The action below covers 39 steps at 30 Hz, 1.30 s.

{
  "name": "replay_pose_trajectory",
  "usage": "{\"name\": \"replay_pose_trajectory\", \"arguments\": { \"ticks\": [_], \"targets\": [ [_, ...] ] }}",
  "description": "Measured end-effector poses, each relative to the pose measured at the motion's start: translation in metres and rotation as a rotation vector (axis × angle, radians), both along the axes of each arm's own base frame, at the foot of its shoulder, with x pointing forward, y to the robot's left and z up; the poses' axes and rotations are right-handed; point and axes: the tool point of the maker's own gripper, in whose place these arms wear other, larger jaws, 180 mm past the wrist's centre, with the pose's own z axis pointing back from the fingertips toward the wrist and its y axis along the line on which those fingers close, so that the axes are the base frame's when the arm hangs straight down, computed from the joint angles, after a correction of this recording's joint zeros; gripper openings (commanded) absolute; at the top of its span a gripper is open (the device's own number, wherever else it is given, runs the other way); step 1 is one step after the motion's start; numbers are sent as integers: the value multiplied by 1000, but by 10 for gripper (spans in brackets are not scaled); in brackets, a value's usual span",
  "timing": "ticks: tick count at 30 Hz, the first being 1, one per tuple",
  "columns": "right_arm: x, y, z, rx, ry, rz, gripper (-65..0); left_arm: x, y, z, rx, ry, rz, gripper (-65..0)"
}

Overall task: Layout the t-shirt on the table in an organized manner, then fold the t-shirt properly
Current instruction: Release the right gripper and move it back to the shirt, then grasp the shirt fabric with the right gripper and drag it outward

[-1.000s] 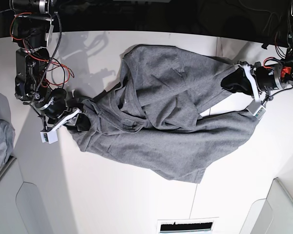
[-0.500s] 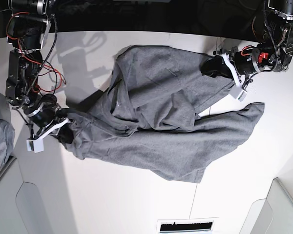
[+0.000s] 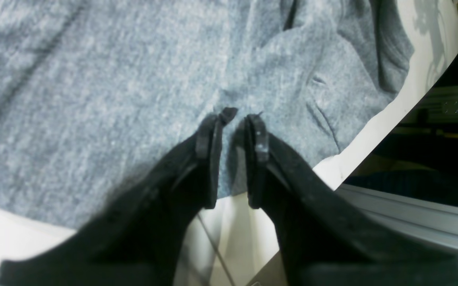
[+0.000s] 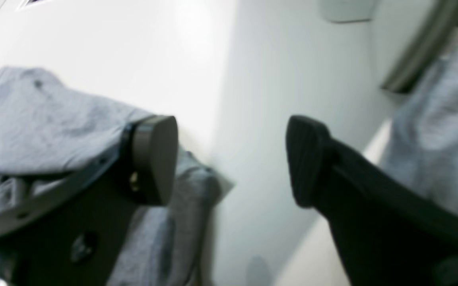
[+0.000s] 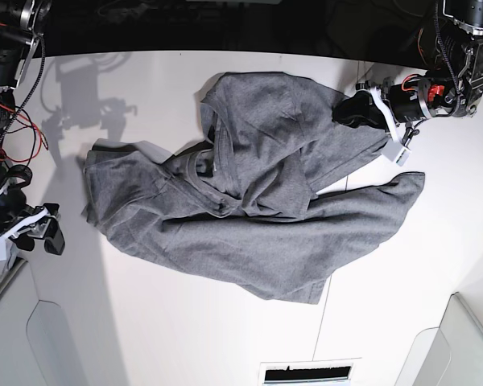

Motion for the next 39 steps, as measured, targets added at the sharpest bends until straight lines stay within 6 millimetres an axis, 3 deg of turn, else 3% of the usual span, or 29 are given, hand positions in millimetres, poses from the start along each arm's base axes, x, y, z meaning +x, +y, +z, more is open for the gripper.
{"name": "replay_pose_trajectory", "arguments": {
  "ticks": [4,9,13,17,19,21,25,26,31,39],
  "targets": [
    [-3,-9,2,51,11,-33,-230,0,0,0,-1,-2,1,-497],
    [-14,20,-23,88,112,21,-230,0,0,0,1,-2,0,-497],
    [-25,50,-57,116,180,58,-230,1,0,0,-1,-3,1,-497],
    [-44,59,-100,150,273,26,-231,1,0,1,-4,-2,2,-497],
    [-44,61,-105,182,259,5,-233,1,0,1,-5,-2,3,-497],
    [-44,65,-109,197,265,4,-285,1,0,1,-5,-1,3,-497],
    [-44,76,-112,218,272,15,-576,1,0,1,-4,0,2,-497],
    [-44,77,-111,221,266,17,-648,1,0,1,-5,0,2,-497],
    [-32,74,-96,195,216,51,-650,1,0,1,-5,-2,3,-497],
    [7,44,6,59,-53,44,-650,1,2,0,9,-1,-4,-497]
  ]
}}
